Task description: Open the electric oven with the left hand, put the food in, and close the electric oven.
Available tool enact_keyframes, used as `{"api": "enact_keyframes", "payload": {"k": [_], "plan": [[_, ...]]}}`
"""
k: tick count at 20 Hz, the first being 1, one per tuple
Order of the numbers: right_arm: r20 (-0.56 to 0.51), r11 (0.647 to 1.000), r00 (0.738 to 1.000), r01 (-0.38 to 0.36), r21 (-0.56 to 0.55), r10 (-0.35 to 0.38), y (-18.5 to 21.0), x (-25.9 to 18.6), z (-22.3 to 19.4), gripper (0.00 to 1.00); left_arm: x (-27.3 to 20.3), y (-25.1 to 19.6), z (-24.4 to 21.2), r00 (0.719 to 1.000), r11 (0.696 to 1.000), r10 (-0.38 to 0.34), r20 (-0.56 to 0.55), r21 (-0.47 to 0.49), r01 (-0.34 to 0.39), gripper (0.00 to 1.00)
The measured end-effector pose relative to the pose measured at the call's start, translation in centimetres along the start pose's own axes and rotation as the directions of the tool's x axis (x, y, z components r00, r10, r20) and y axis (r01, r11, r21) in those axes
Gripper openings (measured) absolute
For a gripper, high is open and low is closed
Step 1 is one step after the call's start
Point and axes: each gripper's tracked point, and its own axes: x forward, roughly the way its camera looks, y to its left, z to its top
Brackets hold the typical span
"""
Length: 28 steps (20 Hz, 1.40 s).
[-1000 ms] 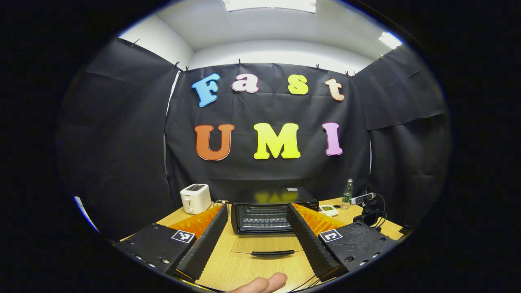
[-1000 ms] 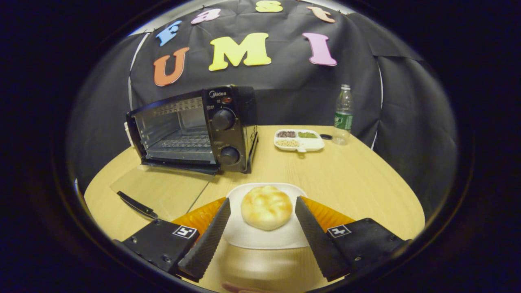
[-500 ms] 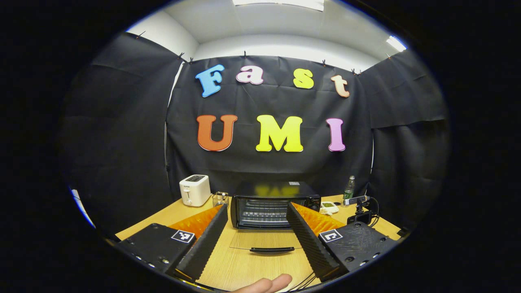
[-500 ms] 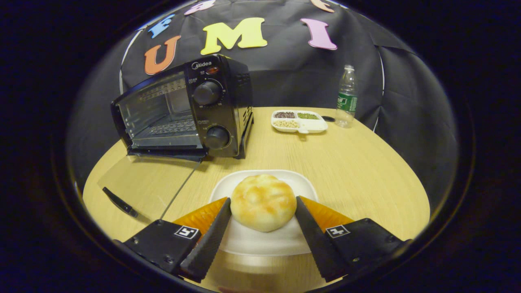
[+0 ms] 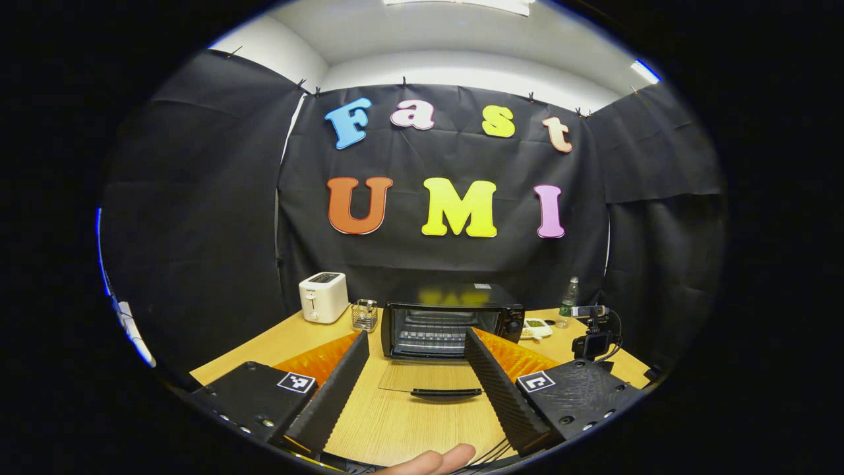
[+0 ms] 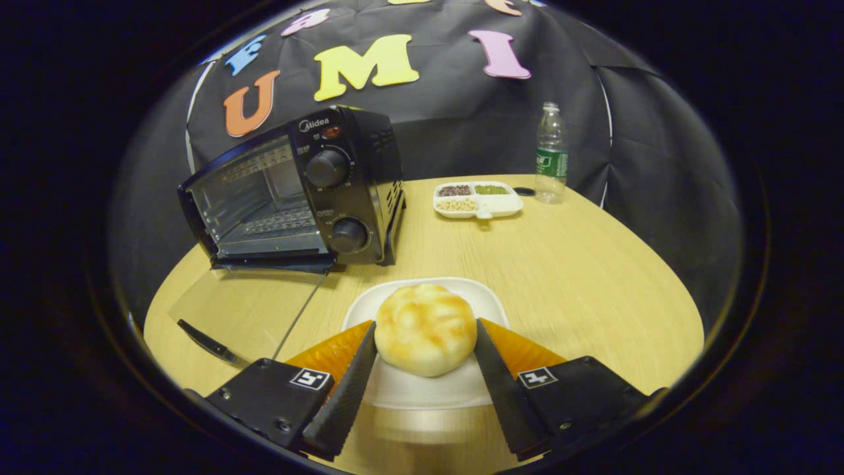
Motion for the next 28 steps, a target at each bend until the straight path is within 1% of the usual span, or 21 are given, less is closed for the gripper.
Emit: {"api": "enact_keyframes", "payload": {"k": [3,6,8,11,12,13,15,16,17,19,20,21,24,26,28], "plan": [[0.037,1.0,0.999,-0.003,0.013,0.003,0.0,-2.1,1.0,0.87,-0.9,0.1,-0.1,1.0,1.0,-0.016,0.002,-0.012,0.016,0.95],[0.084,0.998,0.996,-0.038,0.053,0.034,1.1,-4.9,2.2,0.87,-1.6,0.3,0.0,1.0,0.999,-0.027,0.013,-0.023,0.028,0.95],[0.12,0.992,0.99,-0.085,0.095,0.073,2.5,-7.0,3.1,0.87,-2.1,0.4,0.1,0.999,0.999,-0.038,0.021,-0.022,0.039,0.95],[0.17,0.968,0.971,-0.193,0.161,0.166,5.7,-10.2,4.6,0.87,-3.0,0.4,0.5,0.998,0.999,-0.05,0.041,-0.011,0.051,0.95],[0.195,0.961,0.964,-0.216,0.172,0.182,6.6,-11.1,5.1,0.87,-3.3,0.4,0.6,0.997,0.998,-0.056,0.049,-0.002,0.056,1.0],[0.22,0.954,0.956,-0.237,0.182,0.195,7.4,-11.8,5.7,0.87,-3.6,0.7,0.8,0.997,0.998,-0.057,0.058,0.007,0.057,0.95],[0.293,0.919,0.928,-0.306,0.248,0.23,9.7,-13.2,7.0,0.87,-3.8,1.1,1.1,0.996,0.999,-0.05,0.077,0.024,0.048,0.95],[0.317,0.897,0.915,-0.343,0.279,0.251,10.9,-13.6,7.5,0.87,-3.8,1.3,1.2,0.995,0.998,-0.049,0.088,0.031,0.046,1.0],[0.333,0.876,0.904,-0.372,0.308,0.267,12.0,-13.8,7.7,0.86,-3.8,1.3,1.1,0.994,0.998,-0.055,0.093,0.042,0.051,0.95],[0.373,0.827,0.878,-0.434,0.358,0.299,14.2,-13.9,8.5,0.86,-3.3,1.7,0.6,0.995,0.997,-0.05,0.084,0.058,0.045,0.95],[0.387,0.807,0.87,-0.452,0.381,0.305,15.2,-13.8,8.7,0.86,-3.1,1.9,0.5,0.995,0.997,-0.047,0.082,0.062,0.042,0.95],[0.396,0.789,0.864,-0.468,0.399,0.313,16.3,-13.4,8.7,0.86,-2.9,2.0,0.4,0.996,0.997,-0.049,0.08,0.065,0.043,0.88],[0.402,0.759,0.852,-0.497,0.42,0.336,19.1,-11.2,8.6,0.86,-1.9,2.3,-0.2,0.996,0.997,-0.049,0.071,0.064,0.045,0.87],[0.419,0.744,0.849,-0.501,0.442,0.323,20.2,-9.2,9.1,0.86,-1.3,2.3,-0.5,0.996,0.997,-0.053,0.065,0.065,0.049,0.88],[0.408,0.73,0.856,-0.496,0.47,0.318,21.4,-6.8,9.4,0.85,-0.4,2.5,-1.0,0.997,0.996,-0.054,0.053,0.077,0.05,0.88]]}}
